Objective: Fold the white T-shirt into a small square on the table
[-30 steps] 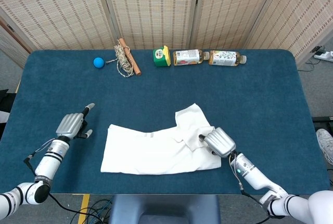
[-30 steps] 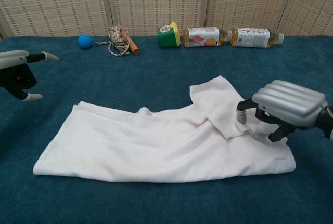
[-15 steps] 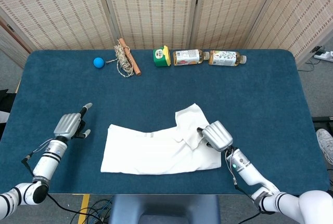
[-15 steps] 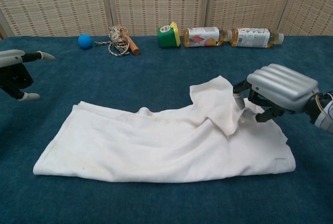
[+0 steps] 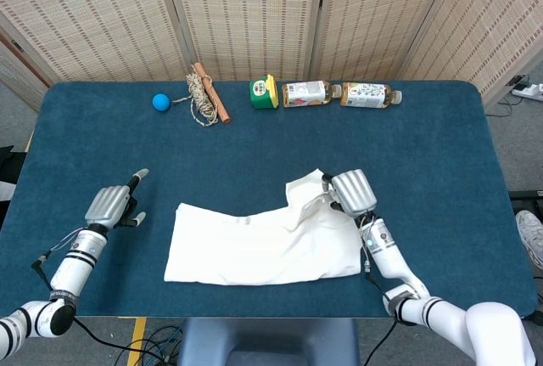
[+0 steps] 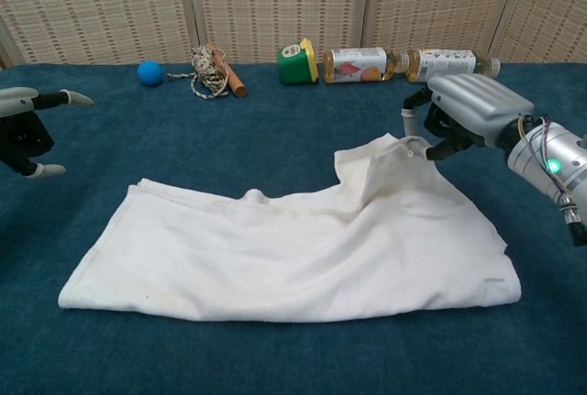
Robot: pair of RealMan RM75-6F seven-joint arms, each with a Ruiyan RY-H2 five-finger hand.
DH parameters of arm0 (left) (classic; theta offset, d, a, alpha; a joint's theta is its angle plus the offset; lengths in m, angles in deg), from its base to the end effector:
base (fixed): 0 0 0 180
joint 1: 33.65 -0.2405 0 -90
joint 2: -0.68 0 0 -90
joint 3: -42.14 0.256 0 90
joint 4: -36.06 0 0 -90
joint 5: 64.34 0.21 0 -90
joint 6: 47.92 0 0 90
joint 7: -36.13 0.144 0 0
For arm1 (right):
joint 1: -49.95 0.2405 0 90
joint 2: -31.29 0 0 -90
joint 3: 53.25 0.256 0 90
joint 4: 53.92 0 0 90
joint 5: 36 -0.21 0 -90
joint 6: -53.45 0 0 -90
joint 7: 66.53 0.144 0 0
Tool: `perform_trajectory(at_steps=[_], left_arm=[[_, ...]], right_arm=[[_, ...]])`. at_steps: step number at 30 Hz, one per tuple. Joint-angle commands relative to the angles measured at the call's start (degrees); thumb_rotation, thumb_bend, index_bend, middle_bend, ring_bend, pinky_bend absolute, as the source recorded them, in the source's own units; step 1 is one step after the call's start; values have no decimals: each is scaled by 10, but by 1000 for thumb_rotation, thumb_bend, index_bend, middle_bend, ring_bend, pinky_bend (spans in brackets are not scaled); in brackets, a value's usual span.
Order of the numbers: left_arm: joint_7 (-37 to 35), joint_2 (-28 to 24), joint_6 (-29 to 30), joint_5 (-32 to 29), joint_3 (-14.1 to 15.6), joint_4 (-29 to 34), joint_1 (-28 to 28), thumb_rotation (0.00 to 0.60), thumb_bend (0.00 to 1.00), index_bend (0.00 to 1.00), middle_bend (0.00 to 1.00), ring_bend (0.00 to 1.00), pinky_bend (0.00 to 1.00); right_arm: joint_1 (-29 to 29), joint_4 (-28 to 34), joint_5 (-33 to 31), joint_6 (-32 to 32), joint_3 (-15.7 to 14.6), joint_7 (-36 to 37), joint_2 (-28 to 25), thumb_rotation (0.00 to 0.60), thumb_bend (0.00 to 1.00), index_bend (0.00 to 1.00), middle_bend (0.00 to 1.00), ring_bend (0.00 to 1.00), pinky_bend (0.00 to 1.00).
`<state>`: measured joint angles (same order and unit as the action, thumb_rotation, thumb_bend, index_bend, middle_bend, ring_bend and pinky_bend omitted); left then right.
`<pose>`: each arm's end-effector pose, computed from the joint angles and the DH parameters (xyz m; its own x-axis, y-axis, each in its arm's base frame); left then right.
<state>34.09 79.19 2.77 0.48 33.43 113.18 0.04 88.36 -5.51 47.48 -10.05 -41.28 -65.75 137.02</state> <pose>-0.2659 0.3486 0.0548 0.2862 0.3224 0.9023 0.9580 -0.0779 -0.2761 -0.2007 -0.3707 -0.0397 0.4212 -0.0291 0.9065 -0.8523 -0.3545 0.3846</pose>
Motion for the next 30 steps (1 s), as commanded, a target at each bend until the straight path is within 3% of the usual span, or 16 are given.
perform_trajectory(at_steps=[1,18,30], left_arm=[[-3,1,-1,1,1,-3,-1,600,361,0,925,847,1000],[-16,-1,-2,10,5,-14,-9,600,361,0,926,847,1000],[-20,-2,-1,12,4,-17,-12,600,361,0,926,847,1000]], right_arm=[[16,-26,-9,14,9,5,17,600,534,656,982,1000,1000],[81,-168,-49,73,36,22,82,600,534,656,982,1000,1000],[108,-225,-69,110,41,26,110,600,523,651,981,1000,1000]])
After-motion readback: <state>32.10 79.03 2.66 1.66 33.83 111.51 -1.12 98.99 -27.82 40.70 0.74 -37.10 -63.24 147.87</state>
